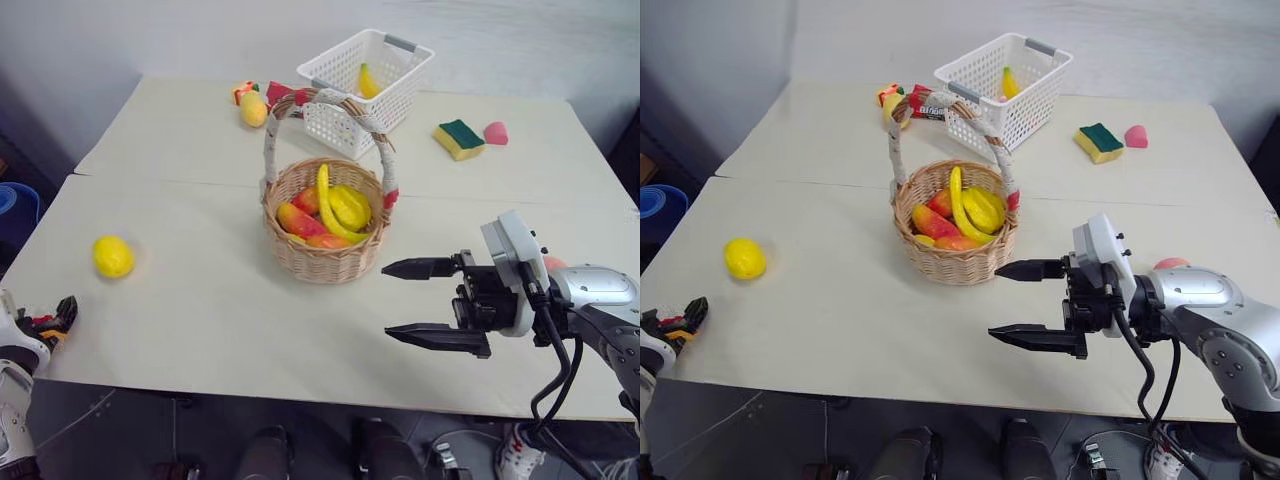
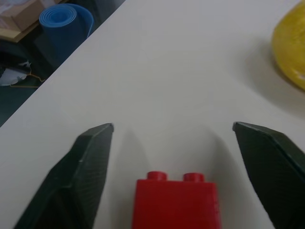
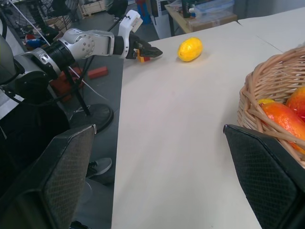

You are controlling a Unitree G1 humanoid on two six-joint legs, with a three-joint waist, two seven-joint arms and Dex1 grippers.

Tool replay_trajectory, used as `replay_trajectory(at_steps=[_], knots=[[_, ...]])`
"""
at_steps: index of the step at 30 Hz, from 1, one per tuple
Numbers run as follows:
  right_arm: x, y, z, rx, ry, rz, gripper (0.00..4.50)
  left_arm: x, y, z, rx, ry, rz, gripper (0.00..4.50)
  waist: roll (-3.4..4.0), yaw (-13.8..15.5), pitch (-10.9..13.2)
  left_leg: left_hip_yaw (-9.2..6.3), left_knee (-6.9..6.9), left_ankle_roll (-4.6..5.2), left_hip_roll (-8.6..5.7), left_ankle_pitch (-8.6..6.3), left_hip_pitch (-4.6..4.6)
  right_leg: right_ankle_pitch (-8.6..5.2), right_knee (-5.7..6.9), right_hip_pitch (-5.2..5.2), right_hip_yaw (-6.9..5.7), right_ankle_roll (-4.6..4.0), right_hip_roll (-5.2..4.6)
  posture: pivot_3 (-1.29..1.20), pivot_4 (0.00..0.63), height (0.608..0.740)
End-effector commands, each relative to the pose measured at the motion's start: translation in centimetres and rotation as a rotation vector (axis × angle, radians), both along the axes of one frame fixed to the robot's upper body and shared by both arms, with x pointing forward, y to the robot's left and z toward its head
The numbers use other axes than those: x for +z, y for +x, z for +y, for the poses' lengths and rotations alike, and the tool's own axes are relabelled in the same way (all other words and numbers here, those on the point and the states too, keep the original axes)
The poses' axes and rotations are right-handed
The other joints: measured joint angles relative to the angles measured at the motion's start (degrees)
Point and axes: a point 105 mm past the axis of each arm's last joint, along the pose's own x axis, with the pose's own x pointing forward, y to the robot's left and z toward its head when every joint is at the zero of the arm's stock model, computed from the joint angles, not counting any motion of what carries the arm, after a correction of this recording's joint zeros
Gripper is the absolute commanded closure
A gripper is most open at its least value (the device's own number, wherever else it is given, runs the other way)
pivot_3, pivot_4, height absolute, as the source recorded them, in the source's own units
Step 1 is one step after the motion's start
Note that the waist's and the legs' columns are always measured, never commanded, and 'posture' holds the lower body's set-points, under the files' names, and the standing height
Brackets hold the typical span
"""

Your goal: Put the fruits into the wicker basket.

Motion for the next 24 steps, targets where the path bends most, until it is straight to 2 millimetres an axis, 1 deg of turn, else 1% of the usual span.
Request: replay_trajectory(at_steps=[1,4,6,7,10,13,14,17,21,24], knots=[[0.8,-0.6,0.2,0.016,0.013,-0.046,0.0,4.0,-0.9,-0.9,0.011,0.065,-0.098,0.03,0.0,-0.35,0.0,0.0,-0.02,0.0,0.0,0.0,0.0,0.0,0.0,0.0,0.01,0.0,-0.01,0.0,0.15,0.74],[0.9,-0.7,0.2,0.012,0.017,-0.051,0.0,7.4,-1.3,-3.3,-0.003,0.085,-0.179,0.03,-0.02,-0.4,0.01,0.01,-0.02,-0.01,0.02,-0.01,0.0,0.0,0.01,-0.01,0.02,0.0,-0.01,0.0,0.15,0.74],[0.9,-0.7,0.1,0.01,0.017,-0.052,0.0,8.5,-1.1,-4.8,-0.024,0.081,-0.196,0.03,-0.01,-0.34,0.01,-0.01,-0.02,-0.03,0.02,0.0,0.0,0.0,0.02,-0.01,0.0,0.0,0.0,0.0,0.15,0.74],[0.8,-0.7,0.2,0.01,0.018,-0.051,0.0,8.9,-0.6,-5.5,-0.034,0.073,-0.201,0.03,0.0,-0.21,0.02,-0.01,-0.02,-0.04,0.01,0.0,0.02,0.0,0.04,-0.01,0.0,0.0,0.0,0.0,0.15,0.74],[0.7,-0.6,0.4,0.01,0.021,-0.051,0.0,8.7,1.6,-7.0,-0.061,0.034,-0.176,0.03,0.0,0.06,0.01,-0.06,0.0,0.0,-0.04,0.04,0.06,0.0,0.14,0.02,-0.06,0.0,0.0,0.0,0.15,0.74],[0.7,-0.6,0.5,0.008,0.026,-0.059,0.0,7.7,3.6,-7.1,-0.03,0.004,-0.143,0.03,0.0,-0.06,0.02,-0.07,0.02,-0.02,-0.07,0.07,0.08,0.0,0.22,0.02,-0.08,0.0,0.05,0.0,0.15,0.74],[0.8,-0.6,0.6,0.004,0.03,-0.061,0.0,7.2,4.0,-6.9,-0.011,-0.005,-0.134,0.03,-0.01,-0.07,0.01,-0.07,0.02,-0.09,-0.07,0.11,0.07,0.0,0.23,0.0,-0.07,0.0,0.09,0.0,0.15,0.74],[0.9,-0.7,0.4,-0.011,0.04,-0.06,0.0,5.5,6.0,-7.1,-0.009,-0.052,-0.101,0.03,0.0,-0.35,0.01,0.03,0.02,-0.17,-0.04,0.13,0.05,0.0,0.22,-0.09,0.01,0.01,0.22,0.0,0.15,0.74],[0.7,-0.7,0.3,-0.042,0.048,-0.065,0.0,4.3,7.2,-6.7,0.042,-0.07,-0.077,0.03,-0.04,-0.13,0.02,0.03,0.03,-0.21,0.02,0.15,0.0,0.01,0.31,-0.1,0.01,0.01,0.27,0.0,0.15,0.74],[0.7,-0.7,0.3,-0.061,0.057,-0.063,0.0,4.1,7.8,-6.7,0.047,-0.069,-0.079,0.03,-0.04,-0.07,0.02,0.05,0.08,-0.2,-0.01,0.15,0.0,0.01,0.29,-0.09,0.03,0.02,0.23,0.0,0.15,0.74]])
